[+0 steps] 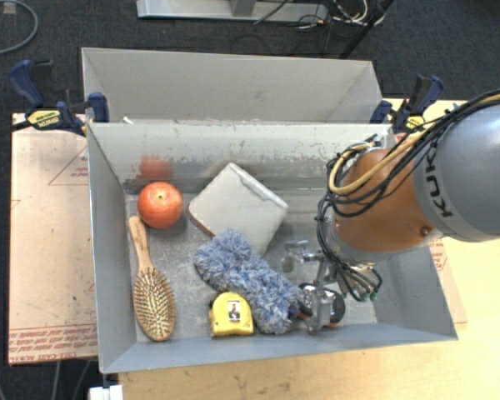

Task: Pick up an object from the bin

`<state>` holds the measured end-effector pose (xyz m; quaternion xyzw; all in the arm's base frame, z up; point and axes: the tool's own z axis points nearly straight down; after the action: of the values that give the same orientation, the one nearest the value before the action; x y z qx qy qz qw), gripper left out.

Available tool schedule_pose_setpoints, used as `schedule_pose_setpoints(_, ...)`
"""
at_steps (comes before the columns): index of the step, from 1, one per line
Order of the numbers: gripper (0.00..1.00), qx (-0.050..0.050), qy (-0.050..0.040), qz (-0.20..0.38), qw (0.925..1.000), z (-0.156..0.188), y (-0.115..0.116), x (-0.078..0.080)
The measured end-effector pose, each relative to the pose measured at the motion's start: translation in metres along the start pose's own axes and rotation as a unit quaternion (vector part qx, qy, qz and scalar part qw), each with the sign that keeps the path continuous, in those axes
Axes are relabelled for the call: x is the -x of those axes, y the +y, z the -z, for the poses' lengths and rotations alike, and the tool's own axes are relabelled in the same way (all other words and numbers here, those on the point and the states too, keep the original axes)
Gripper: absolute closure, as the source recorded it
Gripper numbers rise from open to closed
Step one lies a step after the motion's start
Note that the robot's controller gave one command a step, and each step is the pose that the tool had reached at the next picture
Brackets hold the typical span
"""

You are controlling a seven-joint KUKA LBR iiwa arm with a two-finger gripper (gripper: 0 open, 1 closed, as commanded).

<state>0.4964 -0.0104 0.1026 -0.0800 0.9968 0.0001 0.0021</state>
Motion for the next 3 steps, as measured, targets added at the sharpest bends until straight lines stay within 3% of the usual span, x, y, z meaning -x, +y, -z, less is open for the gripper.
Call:
schedule_pose_setpoints(1,1.0,0.0,-0.0018,0.11,0.994,-0.028,0.0,-0.004)
schedule_pose_setpoints(2,1.0,0.0,-0.0018,0.11,0.9939,-0.028,0.0,-0.004)
schedule_pose_setpoints(3,1.0,0.001,-0.0004,0.11,0.9939,0.003,0.002,-0.005)
